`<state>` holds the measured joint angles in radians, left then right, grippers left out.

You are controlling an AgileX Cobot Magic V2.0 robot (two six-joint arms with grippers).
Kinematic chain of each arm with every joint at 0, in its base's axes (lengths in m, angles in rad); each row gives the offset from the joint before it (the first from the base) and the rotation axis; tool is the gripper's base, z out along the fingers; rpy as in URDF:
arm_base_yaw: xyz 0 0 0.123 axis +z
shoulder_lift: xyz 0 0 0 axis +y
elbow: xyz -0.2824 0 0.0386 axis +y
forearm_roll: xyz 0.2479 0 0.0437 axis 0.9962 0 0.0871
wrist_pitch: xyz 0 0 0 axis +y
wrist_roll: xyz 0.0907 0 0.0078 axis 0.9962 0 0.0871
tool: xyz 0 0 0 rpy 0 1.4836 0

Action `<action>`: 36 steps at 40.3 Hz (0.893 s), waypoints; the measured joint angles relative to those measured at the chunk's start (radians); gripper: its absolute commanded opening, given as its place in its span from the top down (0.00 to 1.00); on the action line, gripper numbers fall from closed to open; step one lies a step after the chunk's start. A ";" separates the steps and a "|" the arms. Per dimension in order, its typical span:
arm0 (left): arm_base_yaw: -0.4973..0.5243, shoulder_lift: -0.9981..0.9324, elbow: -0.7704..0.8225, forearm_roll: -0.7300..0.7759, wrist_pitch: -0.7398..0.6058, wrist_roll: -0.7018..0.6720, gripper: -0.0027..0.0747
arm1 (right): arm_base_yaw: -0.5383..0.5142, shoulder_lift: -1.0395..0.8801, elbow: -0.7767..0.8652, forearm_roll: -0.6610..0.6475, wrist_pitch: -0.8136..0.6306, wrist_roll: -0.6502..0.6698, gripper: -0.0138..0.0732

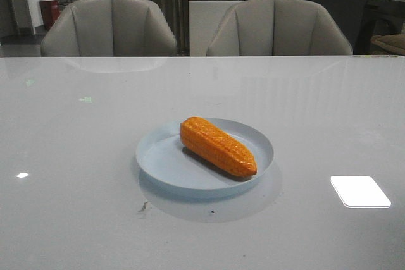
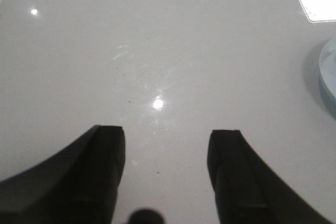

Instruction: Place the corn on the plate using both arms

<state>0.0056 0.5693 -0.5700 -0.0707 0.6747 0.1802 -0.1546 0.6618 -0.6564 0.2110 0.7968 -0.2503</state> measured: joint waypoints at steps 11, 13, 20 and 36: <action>0.000 0.000 0.000 0.000 0.000 0.000 0.42 | 0.000 0.000 0.002 0.000 0.016 0.000 0.24; 0.000 0.000 0.000 0.000 0.000 0.000 0.42 | 0.000 0.000 0.002 0.000 0.016 0.000 0.24; 0.000 0.000 0.000 0.000 0.000 0.000 0.42 | 0.000 0.000 0.002 0.000 0.016 0.000 0.24; 0.000 -0.002 0.000 0.002 0.000 0.000 0.54 | 0.000 0.000 0.002 0.002 0.016 0.000 0.24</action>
<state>0.0056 0.5670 -0.5700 -0.0689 0.6747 0.1802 -0.1546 0.6618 -0.6543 0.2129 0.8132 -0.2503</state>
